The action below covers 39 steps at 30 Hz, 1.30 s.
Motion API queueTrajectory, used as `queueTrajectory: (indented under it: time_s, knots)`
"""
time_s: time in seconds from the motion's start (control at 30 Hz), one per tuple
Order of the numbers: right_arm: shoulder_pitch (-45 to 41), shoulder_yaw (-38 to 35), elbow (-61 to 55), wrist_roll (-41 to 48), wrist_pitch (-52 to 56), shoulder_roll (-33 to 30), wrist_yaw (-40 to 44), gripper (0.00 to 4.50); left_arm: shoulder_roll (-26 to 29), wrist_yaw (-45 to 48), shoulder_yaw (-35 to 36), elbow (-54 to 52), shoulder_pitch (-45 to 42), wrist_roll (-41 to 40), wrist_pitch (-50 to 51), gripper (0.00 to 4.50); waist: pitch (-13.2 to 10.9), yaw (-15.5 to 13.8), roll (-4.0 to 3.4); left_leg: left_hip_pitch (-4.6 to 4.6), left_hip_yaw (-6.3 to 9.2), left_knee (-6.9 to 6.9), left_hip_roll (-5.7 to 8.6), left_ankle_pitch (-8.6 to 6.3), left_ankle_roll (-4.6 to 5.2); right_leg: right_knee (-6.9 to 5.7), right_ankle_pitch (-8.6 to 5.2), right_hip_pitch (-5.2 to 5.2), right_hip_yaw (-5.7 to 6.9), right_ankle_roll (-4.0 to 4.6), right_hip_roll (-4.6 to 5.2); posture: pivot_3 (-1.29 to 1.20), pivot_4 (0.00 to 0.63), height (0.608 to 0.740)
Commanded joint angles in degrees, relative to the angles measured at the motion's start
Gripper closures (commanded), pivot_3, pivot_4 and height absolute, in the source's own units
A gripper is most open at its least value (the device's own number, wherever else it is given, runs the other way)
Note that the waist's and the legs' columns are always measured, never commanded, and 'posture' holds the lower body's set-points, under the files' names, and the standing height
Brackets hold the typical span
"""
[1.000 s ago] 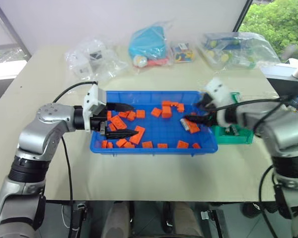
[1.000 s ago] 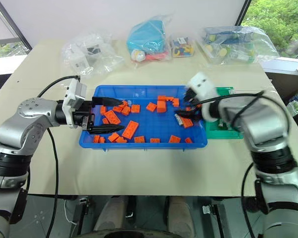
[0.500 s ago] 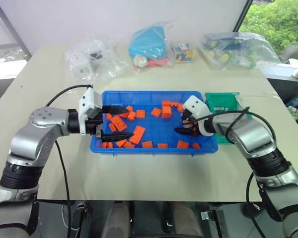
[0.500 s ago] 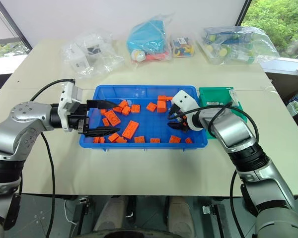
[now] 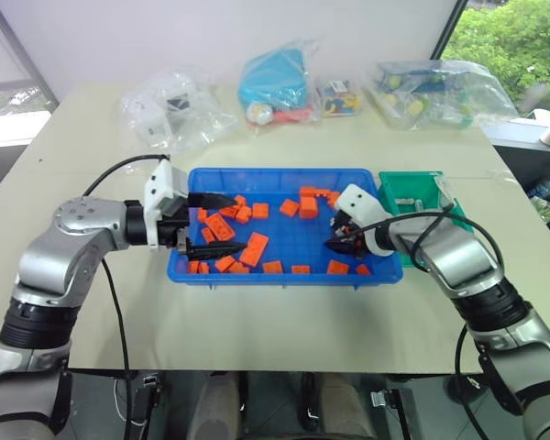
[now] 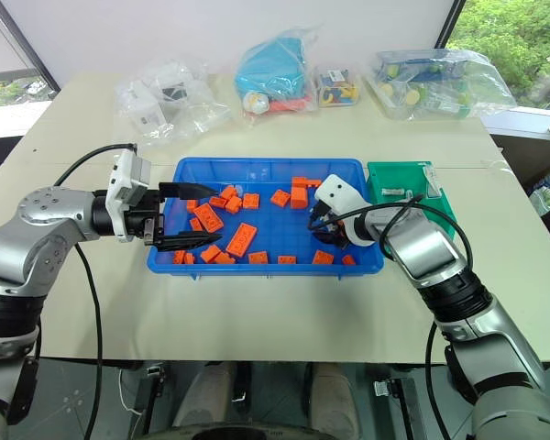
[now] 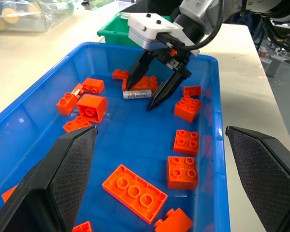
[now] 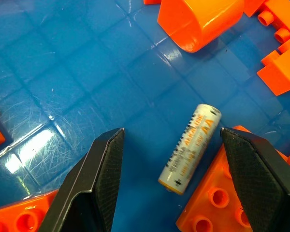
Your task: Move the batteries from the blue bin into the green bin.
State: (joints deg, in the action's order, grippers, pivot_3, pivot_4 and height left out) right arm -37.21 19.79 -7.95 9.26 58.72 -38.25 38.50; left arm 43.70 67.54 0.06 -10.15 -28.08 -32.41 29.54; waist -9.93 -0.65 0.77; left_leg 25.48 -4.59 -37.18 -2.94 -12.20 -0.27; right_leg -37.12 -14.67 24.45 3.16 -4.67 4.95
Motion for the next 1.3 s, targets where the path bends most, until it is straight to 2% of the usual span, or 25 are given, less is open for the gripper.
queueTrajectory:
  time_s: [0.03,0.07,0.17,0.3,0.33,0.43,0.53,0.6,0.73,0.83,0.93,0.97,1.0,1.07,1.1,1.2,1.3]
  knots:
    - [0.7,-0.6,-1.4,0.7,1.4,1.3,0.3,1.29,0.0,0.4,0.8,-0.6,-1.5,-0.2,-1.0,0.0,0.0,0.0,0.0,0.0,0.0,0.0,0.0,0.0,0.0,0.0,0.0,0.0,0.0,0.0,0.0,0.0,0.15,0.736]
    - [0.8,-0.5,-1.5,0.8,1.5,1.6,0.4,1.29,-0.1,0.5,0.8,-0.5,-1.5,-0.2,-1.1,0.0,0.0,0.1,0.0,0.0,0.0,0.0,0.0,0.0,0.0,0.0,0.0,0.0,0.0,0.0,0.0,0.0,0.15,0.736]
    - [1.1,-0.6,-1.4,0.8,1.4,2.5,0.3,2.1,-0.2,0.7,0.6,-0.4,-1.6,-0.2,-1.2,0.0,0.0,0.1,0.0,0.0,0.0,0.0,0.0,0.0,0.0,0.0,0.0,0.0,0.0,0.0,0.0,0.0,0.15,0.736]
    - [1.3,-1.0,-1.6,0.9,1.6,2.8,0.3,4.1,-0.4,1.3,0.3,-0.4,-1.6,-0.2,-1.3,0.0,0.0,0.1,0.0,-0.02,0.0,0.0,0.0,0.0,0.0,-0.01,0.0,0.0,0.0,0.0,-0.01,0.0,0.15,0.736]
    - [1.3,-1.2,-1.9,1.0,1.8,2.8,0.4,4.48,-0.5,1.5,0.2,-0.5,-1.6,-0.2,-1.3,0.0,0.0,0.0,0.01,-0.01,0.0,0.0,0.0,0.0,0.0,-0.01,0.0,-0.01,0.0,0.0,0.0,0.0,0.15,0.736]
    - [0.7,-4.1,-3.5,3.1,3.3,2.8,1.1,4.47,-0.5,2.1,0.0,-0.6,-1.5,-0.4,-1.1,0.0,0.0,0.0,0.0,-0.01,0.0,0.0,0.0,0.0,0.0,-0.01,0.0,-0.01,0.0,0.0,0.0,0.0,0.15,0.736]
    - [-1.5,-10.5,-6.0,7.0,7.1,1.8,2.3,4.47,-0.3,2.9,0.0,-0.9,-1.3,-0.8,-0.8,0.0,0.0,0.0,0.0,0.0,0.0,0.0,0.0,0.0,0.0,-0.01,0.0,0.0,0.0,0.0,0.0,0.0,0.15,0.736]
    - [-3.7,-15.7,-6.8,8.8,9.5,-0.8,2.8,4.47,0.0,3.6,0.1,-1.2,-1.1,-1.2,-0.6,0.0,0.0,0.0,-0.01,0.0,0.0,0.0,0.0,0.0,0.0,-0.01,0.0,0.0,0.0,-0.01,0.0,0.0,0.15,0.736]
    - [-5.9,-24.5,-4.7,10.2,11.7,-10.4,3.9,4.47,0.7,5.1,-0.1,-1.5,-0.6,-1.4,-0.7,0.0,0.0,-0.2,-0.04,0.02,0.0,0.0,0.0,0.0,0.0,0.01,0.0,0.0,0.01,0.0,0.02,0.0,0.15,0.736]
    - [-1.3,-27.0,-3.6,9.3,9.7,-17.6,5.0,4.47,0.5,5.4,-0.3,-1.1,-0.5,-1.2,-1.0,0.0,0.0,-0.1,0.01,0.01,0.0,0.07,0.02,-0.01,0.01,0.07,-0.01,0.0,0.01,0.02,0.05,0.0,0.15,0.736]
    - [3.8,-27.7,-3.8,9.0,8.3,-20.0,4.3,4.47,0.2,5.6,-0.6,-0.6,-1.0,-1.0,-1.1,0.0,0.0,0.3,0.02,-0.03,-0.01,0.06,0.01,-0.02,0.02,0.05,-0.01,-0.01,0.0,0.01,0.03,0.0,0.15,0.736]
    - [5.1,-27.7,-4.2,8.8,7.6,-19.7,3.8,3.4,0.1,5.7,-0.7,-0.3,-1.2,-0.9,-1.2,0.0,0.0,0.5,-0.01,-0.05,-0.05,0.06,-0.01,-0.02,0.02,0.04,-0.01,0.0,-0.02,0.01,0.03,0.0,0.15,0.736]
    - [5.8,-27.7,-4.2,8.6,6.8,-19.2,3.1,3.12,0.0,5.8,-0.8,0.0,-1.5,-0.8,-1.2,0.0,0.0,0.7,-0.04,-0.06,-0.07,0.06,-0.01,-0.01,0.02,0.02,0.0,0.02,-0.04,0.01,0.03,0.0,0.15,0.736]
    - [6.6,-27.5,-4.0,8.2,5.2,-18.4,2.2,2.16,0.0,6.1,-0.9,0.4,-1.7,-0.7,-1.4,0.0,0.0,1.1,-0.06,-0.08,-0.06,0.05,-0.01,-0.01,0.02,-0.02,0.0,0.02,-0.04,0.0,0.02,0.0,0.15,0.736]
    - [7.1,-27.3,-3.7,7.9,3.4,-18.5,2.2,1.84,0.0,6.2,-0.9,0.4,-1.8,-0.7,-1.4,0.0,0.0,1.2,-0.06,-0.07,-0.04,0.05,-0.01,-0.01,0.02,-0.02,0.0,0.02,-0.04,0.0,0.01,0.0,0.15,0.736]
    - [9.1,-27.7,-3.4,8.2,-2.2,-19.1,4.0,1.84,0.1,6.4,-0.9,0.8,-2.0,-0.6,-1.3,0.0,0.0,1.2,-0.05,-0.05,-0.04,0.06,-0.01,-0.01,0.02,-0.01,0.0,0.02,-0.03,-0.01,0.01,0.0,0.15,0.736]
    - [14.9,-31.2,-2.7,9.8,-11.7,-21.5,11.6,1.84,1.3,6.3,0.4,1.9,-1.8,-0.4,-1.1,0.0,0.0,0.9,-0.05,-0.02,-0.02,0.06,0.01,-0.01,0.02,0.0,0.0,0.02,-0.03,-0.02,0.02,0.0,0.15,0.736]
